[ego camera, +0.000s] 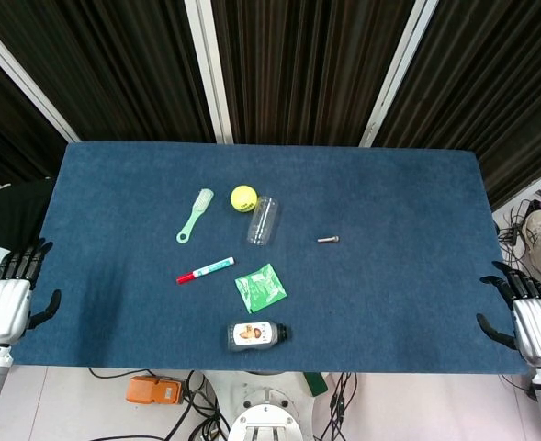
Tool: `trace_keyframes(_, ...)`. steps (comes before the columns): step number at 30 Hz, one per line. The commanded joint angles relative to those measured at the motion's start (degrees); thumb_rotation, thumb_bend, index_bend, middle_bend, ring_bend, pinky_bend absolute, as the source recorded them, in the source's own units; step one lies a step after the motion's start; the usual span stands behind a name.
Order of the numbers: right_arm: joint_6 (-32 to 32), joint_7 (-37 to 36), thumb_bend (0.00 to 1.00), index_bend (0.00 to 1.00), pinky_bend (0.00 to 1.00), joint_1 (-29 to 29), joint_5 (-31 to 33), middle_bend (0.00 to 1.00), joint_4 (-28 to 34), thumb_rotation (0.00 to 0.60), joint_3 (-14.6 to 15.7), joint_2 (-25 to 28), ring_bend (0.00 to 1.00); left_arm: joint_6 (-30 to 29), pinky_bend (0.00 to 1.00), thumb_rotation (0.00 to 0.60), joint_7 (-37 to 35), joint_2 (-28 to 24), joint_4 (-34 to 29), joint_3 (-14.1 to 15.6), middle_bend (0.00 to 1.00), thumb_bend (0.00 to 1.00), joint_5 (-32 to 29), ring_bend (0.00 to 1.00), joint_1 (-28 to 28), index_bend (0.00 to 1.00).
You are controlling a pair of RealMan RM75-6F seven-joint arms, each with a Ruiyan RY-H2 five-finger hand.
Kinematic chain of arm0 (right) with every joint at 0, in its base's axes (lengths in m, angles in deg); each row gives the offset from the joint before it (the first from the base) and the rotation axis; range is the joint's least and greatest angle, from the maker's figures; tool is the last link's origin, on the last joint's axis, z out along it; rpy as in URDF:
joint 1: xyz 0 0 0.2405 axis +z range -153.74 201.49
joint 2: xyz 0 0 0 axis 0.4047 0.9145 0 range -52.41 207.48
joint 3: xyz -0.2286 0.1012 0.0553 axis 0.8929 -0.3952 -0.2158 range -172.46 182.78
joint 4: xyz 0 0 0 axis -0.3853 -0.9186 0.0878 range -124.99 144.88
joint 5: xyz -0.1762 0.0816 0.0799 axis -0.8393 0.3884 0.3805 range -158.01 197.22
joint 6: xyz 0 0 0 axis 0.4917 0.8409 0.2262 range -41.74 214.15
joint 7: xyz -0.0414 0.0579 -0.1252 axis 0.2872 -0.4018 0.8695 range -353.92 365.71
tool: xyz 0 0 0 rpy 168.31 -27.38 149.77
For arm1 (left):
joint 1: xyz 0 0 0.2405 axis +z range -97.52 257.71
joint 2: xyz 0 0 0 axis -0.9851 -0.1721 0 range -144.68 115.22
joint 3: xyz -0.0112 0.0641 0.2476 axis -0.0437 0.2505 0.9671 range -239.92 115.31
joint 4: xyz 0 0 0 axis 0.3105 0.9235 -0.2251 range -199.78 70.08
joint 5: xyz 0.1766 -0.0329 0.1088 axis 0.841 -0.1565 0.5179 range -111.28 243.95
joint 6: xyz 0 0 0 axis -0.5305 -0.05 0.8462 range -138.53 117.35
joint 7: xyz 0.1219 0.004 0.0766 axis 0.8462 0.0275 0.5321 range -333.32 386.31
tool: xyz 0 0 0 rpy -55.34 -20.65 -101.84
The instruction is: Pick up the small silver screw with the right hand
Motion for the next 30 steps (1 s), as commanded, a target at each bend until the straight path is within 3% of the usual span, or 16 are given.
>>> trace_keyframes(1, -2.9, -2.5, 0.42, 0.42, 0.25, 3.5, -0.9, 0.22, -2.2, 0.600, -1.6, -0.9, 0.24, -0.2, 0.07, 0.600, -0.7, -0.1, -0.1, -0.1, 0.00, 0.41, 0.0, 0.00, 0.1, 0.05)
trace_keyframes(4, -7.2, -0.9, 0.42, 0.46, 0.19, 7.3, -0.2, 0.22, -1.6, 0.600, -3.3, -0.6, 0.24, -0.7, 0.07, 0.600, -1.4, 0.0, 0.1, -0.2, 0.00, 0.41, 0.2, 0.00, 0.2, 0.05)
trace_keyframes(15, -24.4, 5.2, 0.42, 0.56, 0.19, 21.8, 6.2, 0.22, -2.2, 0.600, -8.9, -5.3, 0.24, -0.7, 0.07, 0.600, -2.6, 0.0, 0.3, -0.3, 0.01, 0.41, 0.1, 0.00, 0.2, 0.05)
trace_keyframes(30, -37.3, 9.1, 0.46, 0.58, 0.20, 33.9, 12.7, 0.22, -13.5, 0.600, -9.7, -17.1, 0.25, -0.2, 0.07, 0.600, -3.2, -0.2, 0.3, -0.3, 0.00, 0.41, -0.1, 0.00, 0.0, 0.05)
